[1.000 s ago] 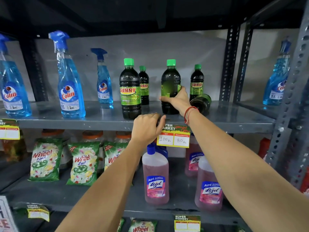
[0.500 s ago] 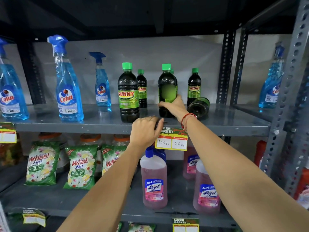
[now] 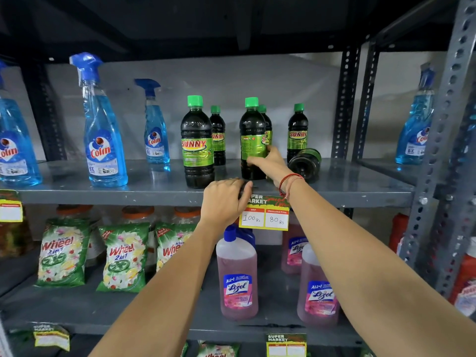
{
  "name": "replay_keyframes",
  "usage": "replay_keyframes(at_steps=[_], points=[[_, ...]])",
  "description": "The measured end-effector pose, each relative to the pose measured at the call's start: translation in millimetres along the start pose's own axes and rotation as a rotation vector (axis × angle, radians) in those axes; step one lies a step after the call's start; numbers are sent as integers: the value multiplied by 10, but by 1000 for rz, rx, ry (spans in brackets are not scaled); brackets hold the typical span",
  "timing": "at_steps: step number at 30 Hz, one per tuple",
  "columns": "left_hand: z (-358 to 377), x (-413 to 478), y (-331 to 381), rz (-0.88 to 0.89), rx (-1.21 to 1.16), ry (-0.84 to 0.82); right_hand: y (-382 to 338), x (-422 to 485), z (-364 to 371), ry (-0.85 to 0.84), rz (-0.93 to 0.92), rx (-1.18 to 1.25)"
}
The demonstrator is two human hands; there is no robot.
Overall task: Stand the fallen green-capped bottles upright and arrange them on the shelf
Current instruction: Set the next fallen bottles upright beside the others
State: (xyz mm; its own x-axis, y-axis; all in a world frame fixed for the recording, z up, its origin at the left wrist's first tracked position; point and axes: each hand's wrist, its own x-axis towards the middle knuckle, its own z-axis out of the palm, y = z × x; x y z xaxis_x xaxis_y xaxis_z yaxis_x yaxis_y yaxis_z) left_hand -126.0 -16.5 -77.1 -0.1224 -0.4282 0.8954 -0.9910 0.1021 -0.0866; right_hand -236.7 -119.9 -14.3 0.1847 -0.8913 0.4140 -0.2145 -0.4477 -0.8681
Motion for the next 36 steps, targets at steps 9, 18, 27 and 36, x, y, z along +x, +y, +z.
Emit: replay_keyframes(at_steps=[9, 18, 27, 36], points=[[-18, -2, 7, -19, -24, -39, -11, -26, 27, 22, -2, -73], [-35, 3, 17, -32, -35, -61, -69, -105, 57, 87, -67, -247], [-2, 10, 65, -87, 38, -12, -72, -222, -49, -39, -33, -87], [4, 27, 61, -66, 41, 19, -136, -571, -236, -73, -67, -25]])
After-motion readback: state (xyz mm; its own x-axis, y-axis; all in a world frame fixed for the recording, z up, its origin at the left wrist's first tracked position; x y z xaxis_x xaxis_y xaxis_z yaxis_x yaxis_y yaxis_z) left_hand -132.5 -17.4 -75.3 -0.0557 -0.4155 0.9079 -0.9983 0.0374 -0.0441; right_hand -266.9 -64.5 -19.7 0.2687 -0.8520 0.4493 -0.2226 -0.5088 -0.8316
